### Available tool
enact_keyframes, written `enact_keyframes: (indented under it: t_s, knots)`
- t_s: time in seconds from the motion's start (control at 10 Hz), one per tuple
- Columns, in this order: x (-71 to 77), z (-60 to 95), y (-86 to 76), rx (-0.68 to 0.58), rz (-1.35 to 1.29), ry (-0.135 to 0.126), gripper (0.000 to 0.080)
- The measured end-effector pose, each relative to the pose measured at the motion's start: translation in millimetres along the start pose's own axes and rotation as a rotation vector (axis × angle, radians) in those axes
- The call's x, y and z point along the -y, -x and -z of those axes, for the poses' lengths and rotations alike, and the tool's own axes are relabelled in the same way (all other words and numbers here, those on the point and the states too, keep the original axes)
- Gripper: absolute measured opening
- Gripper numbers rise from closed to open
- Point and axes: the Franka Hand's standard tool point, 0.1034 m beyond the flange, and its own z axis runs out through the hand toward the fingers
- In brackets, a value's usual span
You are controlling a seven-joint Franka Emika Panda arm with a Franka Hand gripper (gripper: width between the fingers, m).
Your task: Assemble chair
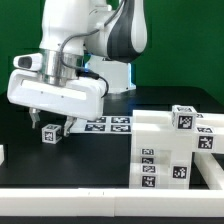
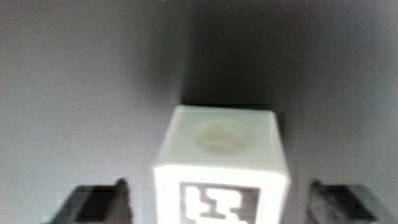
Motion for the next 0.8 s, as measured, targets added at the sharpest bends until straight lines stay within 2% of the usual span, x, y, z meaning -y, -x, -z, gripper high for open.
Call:
enact_keyframes:
  t_s: [0.1,0.2,0.3,0.4,0.6,0.8]
  knots:
    - [0.0,0.0,0.0,0.000,0.000,0.000,0.0576]
    - [1.5,-0.8,1.6,0.014,0.000,-0.006,0.0627]
    - [6.0,-1.4,3.0,0.053,-0.004,-0.028,0.0643]
    - [9.5,2.6,-3.0,0.077,-0.011,-0.051,0.0643]
    - [21.1,9.1,-13.0,0.222,0.002,-0.121,0.0649]
    - [23.9,12.7,-19.3,0.381,0.053,-0.148,0.0649]
